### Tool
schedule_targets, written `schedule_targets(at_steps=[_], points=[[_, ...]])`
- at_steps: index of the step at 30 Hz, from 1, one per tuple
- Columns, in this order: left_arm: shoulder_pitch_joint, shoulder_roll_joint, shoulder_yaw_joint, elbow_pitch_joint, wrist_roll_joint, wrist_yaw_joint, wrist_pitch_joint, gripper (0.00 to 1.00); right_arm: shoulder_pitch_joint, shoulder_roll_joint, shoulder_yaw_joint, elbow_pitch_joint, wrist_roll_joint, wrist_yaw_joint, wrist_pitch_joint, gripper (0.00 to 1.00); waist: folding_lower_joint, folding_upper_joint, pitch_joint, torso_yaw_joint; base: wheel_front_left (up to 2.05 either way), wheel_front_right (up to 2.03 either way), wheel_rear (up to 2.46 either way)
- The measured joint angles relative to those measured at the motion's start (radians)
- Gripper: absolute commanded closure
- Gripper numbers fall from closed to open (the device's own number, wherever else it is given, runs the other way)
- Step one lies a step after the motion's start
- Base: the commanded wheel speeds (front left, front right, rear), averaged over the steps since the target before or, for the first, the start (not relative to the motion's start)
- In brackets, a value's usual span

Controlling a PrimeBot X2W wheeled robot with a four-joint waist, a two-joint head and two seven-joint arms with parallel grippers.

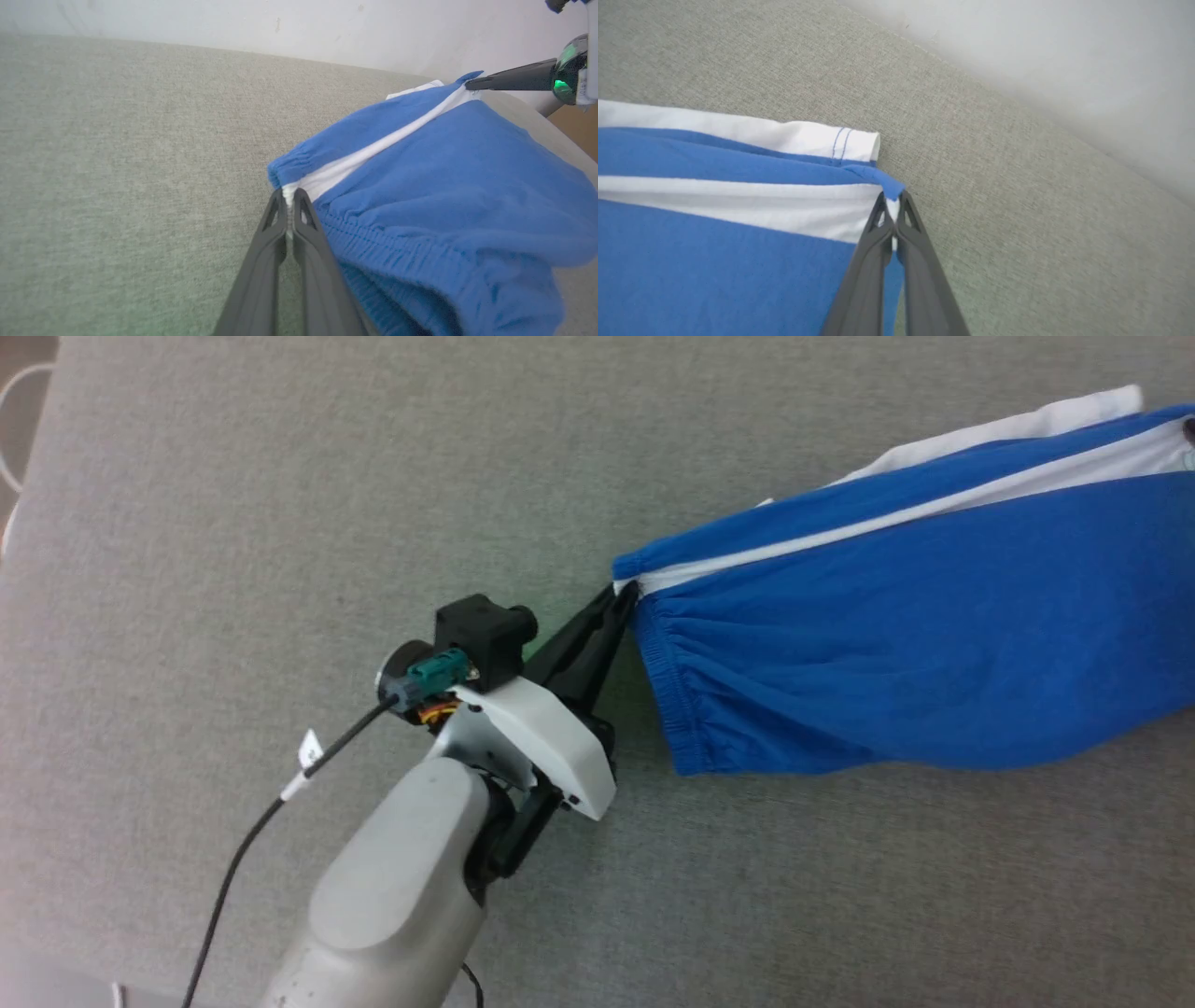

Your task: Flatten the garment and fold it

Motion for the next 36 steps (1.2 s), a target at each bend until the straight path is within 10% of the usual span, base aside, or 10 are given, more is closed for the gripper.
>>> schedule_targets(at_steps=[11,12,13,14,36], points=[[-0.047,-0.053,-0.019,0.116,0.000,-0.018,-0.077,1.00,-0.074,0.000,0.110,0.146,-0.004,0.000,-0.167,1.00,-0.0002,0.0000,0.042,0.043,0.00,0.00,0.00],[-0.051,-0.054,-0.021,0.125,0.000,-0.019,-0.079,1.00,-0.075,0.003,0.113,0.161,-0.004,0.000,-0.193,0.69,-0.0003,0.0000,0.040,0.043,0.00,0.00,0.00],[-0.054,-0.055,-0.023,0.134,-0.001,-0.021,-0.083,0.72,-0.075,0.008,0.117,0.173,-0.003,0.000,-0.220,0.00,-0.0003,0.0000,0.036,0.042,0.00,0.00,0.00],[-0.055,-0.057,-0.023,0.142,-0.001,-0.023,-0.090,0.00,-0.074,0.016,0.118,0.188,0.003,0.000,-0.246,0.00,-0.0002,0.0000,0.030,0.041,0.00,0.00,0.00],[0.193,0.005,0.150,0.072,-0.139,0.068,-0.184,0.00,0.156,0.068,0.174,0.173,0.092,0.000,-0.768,0.00,-0.0005,0.0000,-0.280,-0.052,0.00,0.00,0.00]])
